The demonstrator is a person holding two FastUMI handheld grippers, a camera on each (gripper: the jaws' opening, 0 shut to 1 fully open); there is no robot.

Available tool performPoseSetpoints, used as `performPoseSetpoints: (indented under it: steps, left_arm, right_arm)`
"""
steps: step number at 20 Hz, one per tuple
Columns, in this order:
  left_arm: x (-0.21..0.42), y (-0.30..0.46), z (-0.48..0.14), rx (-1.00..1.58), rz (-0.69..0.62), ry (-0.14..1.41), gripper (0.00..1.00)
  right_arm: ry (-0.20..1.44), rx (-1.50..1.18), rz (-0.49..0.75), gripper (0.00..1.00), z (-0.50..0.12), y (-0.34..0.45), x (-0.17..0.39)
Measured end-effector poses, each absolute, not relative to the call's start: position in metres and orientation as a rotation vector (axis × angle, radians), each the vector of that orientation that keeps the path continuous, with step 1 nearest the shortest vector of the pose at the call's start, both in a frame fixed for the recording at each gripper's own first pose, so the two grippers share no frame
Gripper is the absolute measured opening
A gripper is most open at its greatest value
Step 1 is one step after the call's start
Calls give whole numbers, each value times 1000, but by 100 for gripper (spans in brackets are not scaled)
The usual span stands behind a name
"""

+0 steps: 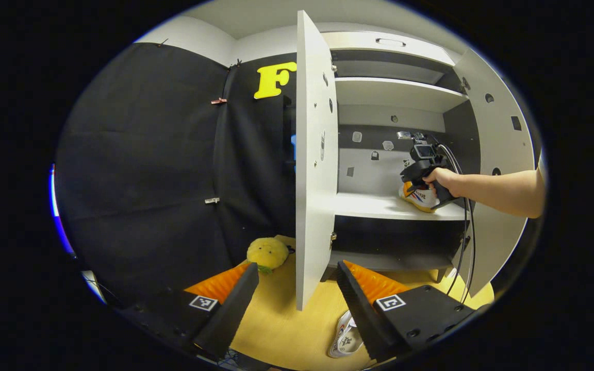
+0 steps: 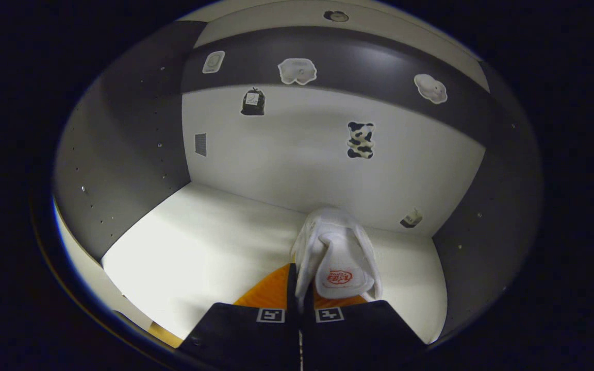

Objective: Grab one shoe with the right hand and put it into the shoe cabinet, grab the other shoe with the left hand and put it into the shoe cabinet; then close the right door with the right hand and the left door with the left hand.

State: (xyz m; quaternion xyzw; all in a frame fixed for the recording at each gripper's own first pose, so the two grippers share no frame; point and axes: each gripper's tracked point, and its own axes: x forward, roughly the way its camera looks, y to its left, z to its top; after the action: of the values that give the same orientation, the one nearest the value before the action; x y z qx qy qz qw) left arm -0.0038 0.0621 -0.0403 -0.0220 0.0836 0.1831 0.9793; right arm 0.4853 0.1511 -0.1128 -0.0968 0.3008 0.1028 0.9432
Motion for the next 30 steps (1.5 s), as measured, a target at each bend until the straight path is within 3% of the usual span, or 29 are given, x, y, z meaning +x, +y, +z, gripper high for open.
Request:
performPoseSetpoints:
  steps: [2, 6, 7, 9, 11, 19, 30]
  left_arm:
    - [-6, 60, -40, -55, 372, 167, 95]
    - [-10, 54, -39, -58, 353, 153, 95]
    - [-11, 52, -39, -54, 344, 153, 95]
    - [-13, 49, -42, -48, 322, 153, 95]
    - [-14, 45, -53, -63, 288, 166, 95]
    - [-27, 54, -123, -72, 196, 288, 95]
    - [-15, 36, -176, 8, -39, 389, 95]
  right_arm:
    - [615, -192, 185, 10, -111, 146, 485]
    - [620, -108, 203, 38, -93, 150, 463]
    - [610, -80, 212, 57, -84, 151, 455]
    - [570, -32, 226, 82, -65, 153, 436]
    - [503, -23, 233, 98, -43, 150, 416]
    - [257, -78, 217, 100, 15, 129, 320]
    - [158, -62, 132, 98, -40, 63, 163]
